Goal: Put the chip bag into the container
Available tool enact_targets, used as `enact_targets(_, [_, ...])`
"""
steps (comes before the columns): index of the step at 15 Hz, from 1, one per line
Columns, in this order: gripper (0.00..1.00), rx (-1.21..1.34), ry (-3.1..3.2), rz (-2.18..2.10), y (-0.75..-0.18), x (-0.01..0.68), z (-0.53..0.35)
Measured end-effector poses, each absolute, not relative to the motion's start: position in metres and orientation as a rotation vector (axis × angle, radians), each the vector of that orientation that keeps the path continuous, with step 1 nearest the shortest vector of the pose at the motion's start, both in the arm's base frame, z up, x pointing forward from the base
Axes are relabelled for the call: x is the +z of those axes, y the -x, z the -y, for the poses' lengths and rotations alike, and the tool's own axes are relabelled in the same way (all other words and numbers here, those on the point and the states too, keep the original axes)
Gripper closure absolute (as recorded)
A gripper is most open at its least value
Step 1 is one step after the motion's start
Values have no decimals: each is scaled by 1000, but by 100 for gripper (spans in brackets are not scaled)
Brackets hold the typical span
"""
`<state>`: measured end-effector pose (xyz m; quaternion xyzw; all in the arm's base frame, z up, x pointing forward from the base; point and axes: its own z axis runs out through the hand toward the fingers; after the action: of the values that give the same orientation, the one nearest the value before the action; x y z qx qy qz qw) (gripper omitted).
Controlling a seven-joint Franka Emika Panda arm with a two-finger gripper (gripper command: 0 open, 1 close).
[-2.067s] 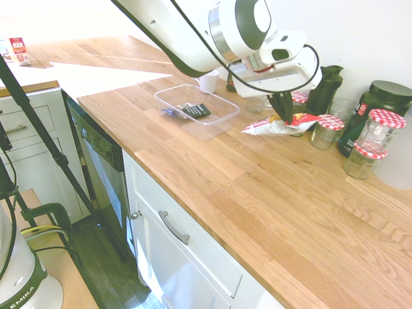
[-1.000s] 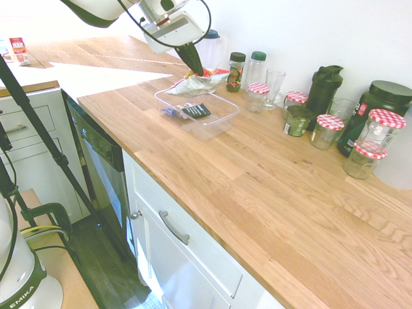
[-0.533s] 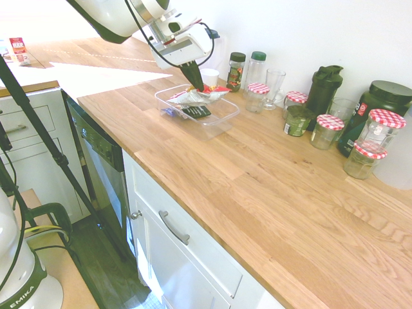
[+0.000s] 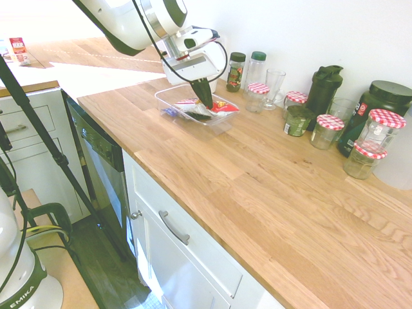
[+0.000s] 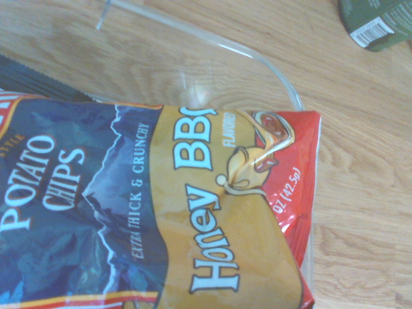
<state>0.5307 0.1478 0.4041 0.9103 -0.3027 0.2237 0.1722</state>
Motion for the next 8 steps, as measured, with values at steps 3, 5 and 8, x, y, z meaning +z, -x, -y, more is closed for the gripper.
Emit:
enact_targets(3, [0,616,-2576,861,-529,398,-142])
enact_targets(5, [0,611,-2576,859,-529,396,-141])
enact_targets(8, [0,613,-2579,851,-528,397,-143])
